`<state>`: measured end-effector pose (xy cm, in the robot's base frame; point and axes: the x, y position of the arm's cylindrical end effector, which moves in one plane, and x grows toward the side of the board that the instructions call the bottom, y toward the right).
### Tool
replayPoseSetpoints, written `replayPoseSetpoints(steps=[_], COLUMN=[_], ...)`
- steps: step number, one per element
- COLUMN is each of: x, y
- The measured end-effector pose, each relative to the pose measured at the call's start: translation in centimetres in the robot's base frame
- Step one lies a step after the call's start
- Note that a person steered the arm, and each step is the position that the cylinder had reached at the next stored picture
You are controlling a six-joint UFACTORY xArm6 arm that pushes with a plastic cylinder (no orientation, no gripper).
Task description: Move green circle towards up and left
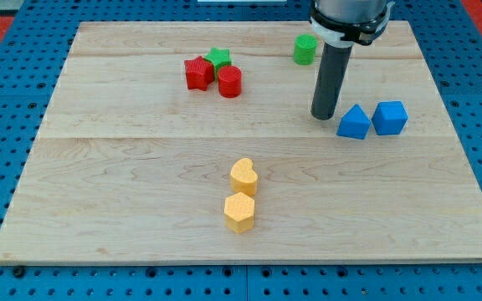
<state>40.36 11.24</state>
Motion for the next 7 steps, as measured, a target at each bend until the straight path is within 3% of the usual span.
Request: replayPoseSetpoints(steps=[4,7], x=[-0.4,-7.9], y=[0.0,1.8])
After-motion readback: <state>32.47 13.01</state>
